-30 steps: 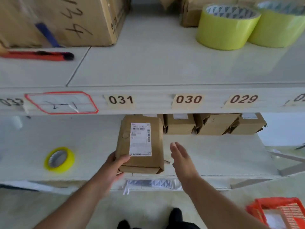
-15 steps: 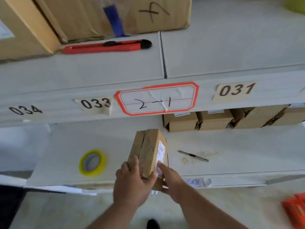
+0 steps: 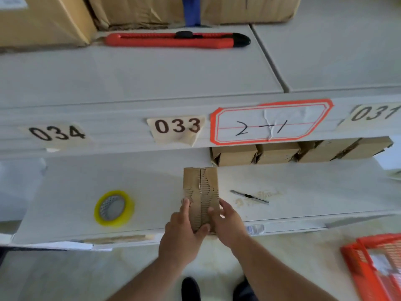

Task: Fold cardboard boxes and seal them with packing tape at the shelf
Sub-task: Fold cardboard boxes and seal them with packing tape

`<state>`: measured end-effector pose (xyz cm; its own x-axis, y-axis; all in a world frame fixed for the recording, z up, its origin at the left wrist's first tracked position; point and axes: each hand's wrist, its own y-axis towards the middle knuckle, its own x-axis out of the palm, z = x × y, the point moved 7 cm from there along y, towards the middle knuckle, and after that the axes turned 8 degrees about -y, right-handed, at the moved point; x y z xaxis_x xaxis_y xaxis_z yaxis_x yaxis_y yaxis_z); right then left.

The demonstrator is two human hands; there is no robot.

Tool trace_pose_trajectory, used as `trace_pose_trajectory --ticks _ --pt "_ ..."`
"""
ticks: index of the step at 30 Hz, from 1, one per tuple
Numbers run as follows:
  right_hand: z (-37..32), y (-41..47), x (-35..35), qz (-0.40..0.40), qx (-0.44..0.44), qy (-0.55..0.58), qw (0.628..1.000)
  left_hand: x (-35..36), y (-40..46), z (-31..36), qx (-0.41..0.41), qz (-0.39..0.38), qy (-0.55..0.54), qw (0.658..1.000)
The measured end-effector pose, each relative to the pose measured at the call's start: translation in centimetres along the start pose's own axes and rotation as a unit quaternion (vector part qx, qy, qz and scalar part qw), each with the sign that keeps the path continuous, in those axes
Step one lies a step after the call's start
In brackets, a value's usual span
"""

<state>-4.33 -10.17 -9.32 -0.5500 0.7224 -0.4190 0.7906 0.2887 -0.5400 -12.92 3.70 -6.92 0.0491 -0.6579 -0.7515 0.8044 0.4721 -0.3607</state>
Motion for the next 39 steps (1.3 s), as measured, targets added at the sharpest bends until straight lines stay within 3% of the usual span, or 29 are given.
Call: trace_pose_trajectory --ticks 8,17,20,24,28,30,32,34,37,39 --pt "-0.9 -0.5 -0.7 -0.014 0.030 -0.017 0.999 0.1 -0.7 -0.2 0.051 -0.036 0.037 0.997" --pt "-0.8 -1.3 -0.4 0.000 0.050 -0.027 0.998 0.0 -0.3 -0.9 0.061 -0.062 -0.026 0.996" --pt "-1.2 -1.8 0.2 0.004 0.018 -0.053 0.998 -0.4 -0.2 -0.5 0.042 -0.068 -0.054 0.995" --pt "-1.0 -2.6 1.5 -0.006 0.015 -0.041 0.999 -0.6 0.3 0.4 0.025 -0.058 0.074 0.995" --pt "-0.7 -3.0 1.5 -0.034 0.013 0.007 0.999 -0.5 0.0 1.7 -0.003 -0.029 0.081 0.996" --pt "0.4 -2.7 0.9 -0.032 0.037 0.060 0.997 -0.6 0.6 1.0 -0.027 -0.025 0.041 0.998" --pt "1.8 -1.8 0.1 -0.012 0.068 0.073 0.995 -1.3 1.3 -0.3 -0.045 -0.024 -0.089 0.995" --pt "3.3 -0.8 -0.2 -0.007 0.107 0.057 0.993 -1.6 1.7 -1.3 -0.039 -0.038 -0.270 0.961" --pt "5.4 -0.2 1.0 -0.067 0.208 0.147 0.965 -0.7 1.5 -2.5 -0.037 -0.101 -0.356 0.928" --pt "6.0 0.1 1.5 -0.092 0.214 0.177 0.956 -0.2 1.6 -3.8 -0.091 -0.111 -0.394 0.908"
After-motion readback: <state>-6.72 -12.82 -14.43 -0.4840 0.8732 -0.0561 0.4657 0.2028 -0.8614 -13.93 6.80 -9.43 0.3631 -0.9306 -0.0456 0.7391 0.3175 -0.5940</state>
